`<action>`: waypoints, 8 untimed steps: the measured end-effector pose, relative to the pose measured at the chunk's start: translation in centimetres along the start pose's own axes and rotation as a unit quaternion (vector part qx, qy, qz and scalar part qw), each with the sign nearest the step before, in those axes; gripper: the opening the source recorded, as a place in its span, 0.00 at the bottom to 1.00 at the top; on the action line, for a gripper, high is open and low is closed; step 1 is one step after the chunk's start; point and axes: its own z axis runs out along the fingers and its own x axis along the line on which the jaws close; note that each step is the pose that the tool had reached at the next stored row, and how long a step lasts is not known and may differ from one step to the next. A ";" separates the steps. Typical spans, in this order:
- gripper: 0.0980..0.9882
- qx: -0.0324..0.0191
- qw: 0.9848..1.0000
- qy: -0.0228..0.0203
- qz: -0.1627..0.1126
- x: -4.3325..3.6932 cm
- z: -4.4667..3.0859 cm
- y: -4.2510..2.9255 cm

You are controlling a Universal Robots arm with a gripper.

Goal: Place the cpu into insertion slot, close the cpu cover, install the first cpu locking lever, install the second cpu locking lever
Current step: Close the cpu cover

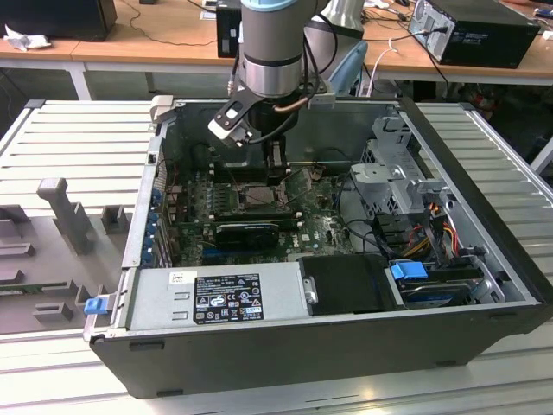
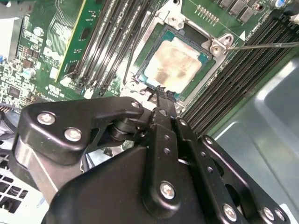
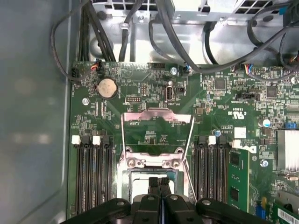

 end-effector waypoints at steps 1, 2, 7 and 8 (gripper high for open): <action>0.01 0.000 1.000 0.000 0.000 0.00 -0.12 0.01; 0.01 0.000 1.000 0.000 0.000 0.00 -0.20 0.02; 0.01 0.000 1.000 0.000 0.000 -0.01 -0.23 0.49; 0.01 0.000 1.000 0.000 0.000 -0.01 -0.23 0.58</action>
